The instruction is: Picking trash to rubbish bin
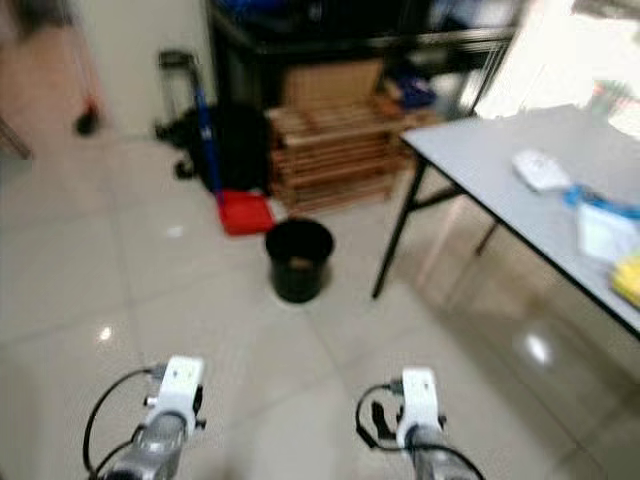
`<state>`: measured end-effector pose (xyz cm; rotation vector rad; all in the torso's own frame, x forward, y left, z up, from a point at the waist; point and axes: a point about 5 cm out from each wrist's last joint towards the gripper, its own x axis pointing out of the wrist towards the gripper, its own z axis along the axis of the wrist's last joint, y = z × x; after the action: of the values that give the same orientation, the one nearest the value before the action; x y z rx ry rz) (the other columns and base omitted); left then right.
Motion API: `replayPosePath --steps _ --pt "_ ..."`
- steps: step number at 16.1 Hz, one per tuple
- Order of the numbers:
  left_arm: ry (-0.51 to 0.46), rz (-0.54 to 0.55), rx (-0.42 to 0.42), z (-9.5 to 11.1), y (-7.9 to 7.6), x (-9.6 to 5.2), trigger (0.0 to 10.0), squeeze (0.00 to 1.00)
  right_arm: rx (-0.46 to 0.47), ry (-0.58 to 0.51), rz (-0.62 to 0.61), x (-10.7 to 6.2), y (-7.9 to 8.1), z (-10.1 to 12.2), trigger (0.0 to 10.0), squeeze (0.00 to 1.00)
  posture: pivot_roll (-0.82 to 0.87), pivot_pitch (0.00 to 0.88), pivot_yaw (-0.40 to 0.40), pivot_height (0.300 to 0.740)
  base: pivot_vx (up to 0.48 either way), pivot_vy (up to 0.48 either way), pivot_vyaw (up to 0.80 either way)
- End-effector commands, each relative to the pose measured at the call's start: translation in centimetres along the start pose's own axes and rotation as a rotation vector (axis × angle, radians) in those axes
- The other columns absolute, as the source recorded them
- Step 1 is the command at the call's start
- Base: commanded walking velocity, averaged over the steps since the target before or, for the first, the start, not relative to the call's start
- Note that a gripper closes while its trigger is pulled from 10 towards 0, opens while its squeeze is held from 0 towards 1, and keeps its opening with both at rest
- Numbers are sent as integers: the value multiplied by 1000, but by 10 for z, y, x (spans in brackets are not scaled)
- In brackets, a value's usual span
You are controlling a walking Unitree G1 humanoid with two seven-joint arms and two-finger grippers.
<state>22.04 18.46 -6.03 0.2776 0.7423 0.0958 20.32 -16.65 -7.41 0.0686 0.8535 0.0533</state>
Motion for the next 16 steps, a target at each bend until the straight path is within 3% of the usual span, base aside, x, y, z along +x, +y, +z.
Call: replayPosePath --steps 1,12,16 --pt "-15 -10 -8 6 -7 0 10000 0 -16 13 -10 -1 -6 -2 10000 0 -21 33 -115 740 0 0 -781" --pt "-7 -16 15 4 -8 0 10000 0 -42 21 9 -1 -3 -2 10000 0 -19 12 -117 740 0 0 -781" --pt "4 -2 31 3 -8 0 10000 0 -45 17 17 0 -2 -1 10000 0 -21 22 -117 740 0 -413 -780"
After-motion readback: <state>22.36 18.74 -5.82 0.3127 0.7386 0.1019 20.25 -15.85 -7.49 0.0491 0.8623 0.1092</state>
